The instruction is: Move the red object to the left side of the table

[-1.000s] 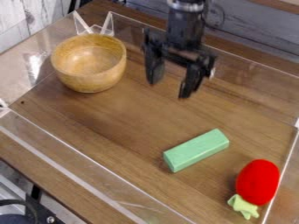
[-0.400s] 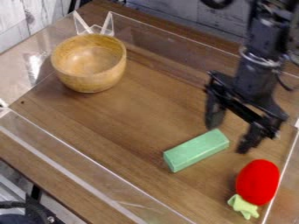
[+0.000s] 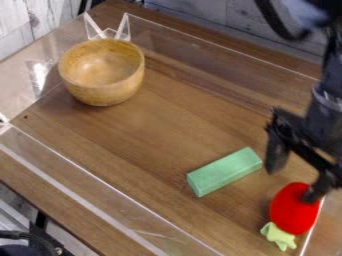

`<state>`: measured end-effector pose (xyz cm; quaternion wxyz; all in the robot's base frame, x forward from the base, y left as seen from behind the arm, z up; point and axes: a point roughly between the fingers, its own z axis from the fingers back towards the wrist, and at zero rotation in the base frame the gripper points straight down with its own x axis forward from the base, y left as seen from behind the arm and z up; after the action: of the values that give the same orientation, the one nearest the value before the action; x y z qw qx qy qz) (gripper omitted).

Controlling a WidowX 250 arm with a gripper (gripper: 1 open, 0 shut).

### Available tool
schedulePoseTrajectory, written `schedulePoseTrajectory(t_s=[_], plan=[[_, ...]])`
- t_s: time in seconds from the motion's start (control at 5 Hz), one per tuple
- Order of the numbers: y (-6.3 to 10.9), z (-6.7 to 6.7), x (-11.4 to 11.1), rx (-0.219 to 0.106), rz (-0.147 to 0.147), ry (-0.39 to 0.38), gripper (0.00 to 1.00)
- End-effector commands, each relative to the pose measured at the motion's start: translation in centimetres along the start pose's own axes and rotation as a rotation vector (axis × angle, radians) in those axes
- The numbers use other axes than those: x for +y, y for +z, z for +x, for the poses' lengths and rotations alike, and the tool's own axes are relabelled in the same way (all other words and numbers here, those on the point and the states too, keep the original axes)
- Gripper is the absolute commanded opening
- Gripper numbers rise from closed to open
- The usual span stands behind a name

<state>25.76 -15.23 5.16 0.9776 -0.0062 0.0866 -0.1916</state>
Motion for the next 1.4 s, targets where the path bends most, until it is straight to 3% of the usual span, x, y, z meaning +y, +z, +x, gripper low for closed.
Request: schedulePoseTrajectory(t_s=[0.0,0.2,0.6,1.2], plan=[[-0.1,1.1,-0.3,-0.039,0.003,-0.037,1.00],[-1.5,1.1,-0.2,-0.020,0.011,-0.057,1.00],[-3.1,0.4,-0.1,-0.012,0.016,-0.026,1.00],[-1.9,-0.1,0.8,-0.019,0.050,-0.038,1.00]])
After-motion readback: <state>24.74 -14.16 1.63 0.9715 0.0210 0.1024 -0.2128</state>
